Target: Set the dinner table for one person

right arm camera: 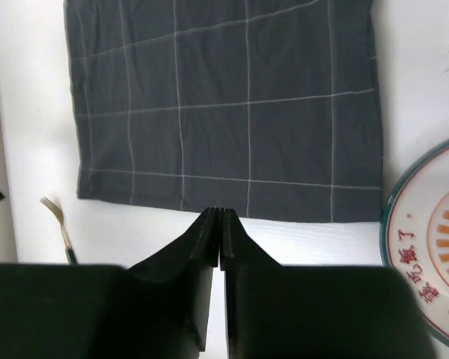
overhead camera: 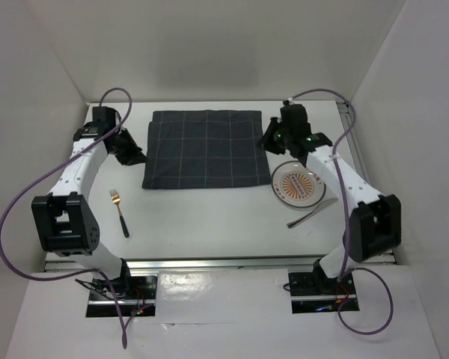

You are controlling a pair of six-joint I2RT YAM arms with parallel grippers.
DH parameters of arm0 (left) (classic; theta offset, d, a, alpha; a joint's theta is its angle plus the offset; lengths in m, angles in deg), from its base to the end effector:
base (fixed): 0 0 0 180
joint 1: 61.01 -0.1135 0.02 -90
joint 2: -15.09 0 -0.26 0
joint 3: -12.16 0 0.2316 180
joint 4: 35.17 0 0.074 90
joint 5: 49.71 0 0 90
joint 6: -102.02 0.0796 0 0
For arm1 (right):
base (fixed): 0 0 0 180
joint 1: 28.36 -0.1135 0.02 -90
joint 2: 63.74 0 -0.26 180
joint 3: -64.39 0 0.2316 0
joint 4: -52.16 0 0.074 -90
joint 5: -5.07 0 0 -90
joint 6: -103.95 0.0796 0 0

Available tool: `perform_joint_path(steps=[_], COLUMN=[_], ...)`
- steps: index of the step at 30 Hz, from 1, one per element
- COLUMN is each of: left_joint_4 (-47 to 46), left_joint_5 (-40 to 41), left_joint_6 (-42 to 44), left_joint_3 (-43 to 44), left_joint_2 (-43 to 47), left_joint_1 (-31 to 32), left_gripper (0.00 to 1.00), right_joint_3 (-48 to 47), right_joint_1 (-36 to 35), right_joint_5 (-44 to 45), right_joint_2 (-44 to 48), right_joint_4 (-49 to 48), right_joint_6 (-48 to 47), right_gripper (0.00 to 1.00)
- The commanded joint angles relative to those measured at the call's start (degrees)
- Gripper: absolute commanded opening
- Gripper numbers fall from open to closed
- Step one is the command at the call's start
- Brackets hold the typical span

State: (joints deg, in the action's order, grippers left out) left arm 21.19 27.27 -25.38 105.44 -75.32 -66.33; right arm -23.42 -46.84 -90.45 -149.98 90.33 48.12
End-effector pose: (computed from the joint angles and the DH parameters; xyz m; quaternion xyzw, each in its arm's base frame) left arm 0.3435 0.0140 0.2633 -0.3106 0.8917 -0.1895 0.2694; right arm 0.3366 0.1206 0.2879 0.1004 0.8869 0.2376 0.3832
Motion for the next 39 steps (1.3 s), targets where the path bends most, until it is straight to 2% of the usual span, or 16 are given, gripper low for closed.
perform_joint_path(steps=[1, 3, 4, 7, 12, 26, 34, 39], left_joint_4=[-0.47, -1.00, -1.00, -1.00, -1.79, -2.41, -2.93, -3.46], left_joint_5=[0.80, 0.80, 0.80, 2.82, 4.48, 6.25, 6.78, 6.07], left_joint_6=[-0.03, -0.64, -1.17, -1.70, -2.23, -2.23, -2.76, -2.76], left_joint_3=[3.30, 5.23, 7.15, 8.40, 7.70, -3.01, -11.45, -17.43], left_joint_2=[-7.31, -10.73, -13.88, -17.16, -21.73, -24.20, -18.84, -13.93], left_joint_1=[4.08, 4.71, 5.49, 6.11, 6.11, 6.64, 6.64, 6.64], left_gripper=[0.16, 0.00, 0.00, 0.00, 0.00, 0.00, 0.00, 0.00], right_joint_3=[-10.39, -15.07, -18.32, -20.01, -17.74, 0.19, 8.62, 9.95], right_joint_1=[-2.78, -3.31, -3.32, -3.32, -3.84, -6.48, -8.15, -8.15], right_joint_5=[1.13, 1.65, 1.65, 1.65, 1.65, 4.64, 5.78, 7.01], right_joint_2=[-12.26, -18.06, -22.44, -27.47, -30.91, -26.62, -21.52, -20.29], right_joint_4=[4.96, 8.46, 9.01, 8.40, 7.16, 4.97, 4.97, 5.49], right_joint_6=[-3.05, -3.06, -3.67, -4.28, -3.06, 0.02, 1.69, 1.69], right_gripper=[0.12, 0.08, 0.05, 0.05, 0.05, 0.01, 0.01, 0.01])
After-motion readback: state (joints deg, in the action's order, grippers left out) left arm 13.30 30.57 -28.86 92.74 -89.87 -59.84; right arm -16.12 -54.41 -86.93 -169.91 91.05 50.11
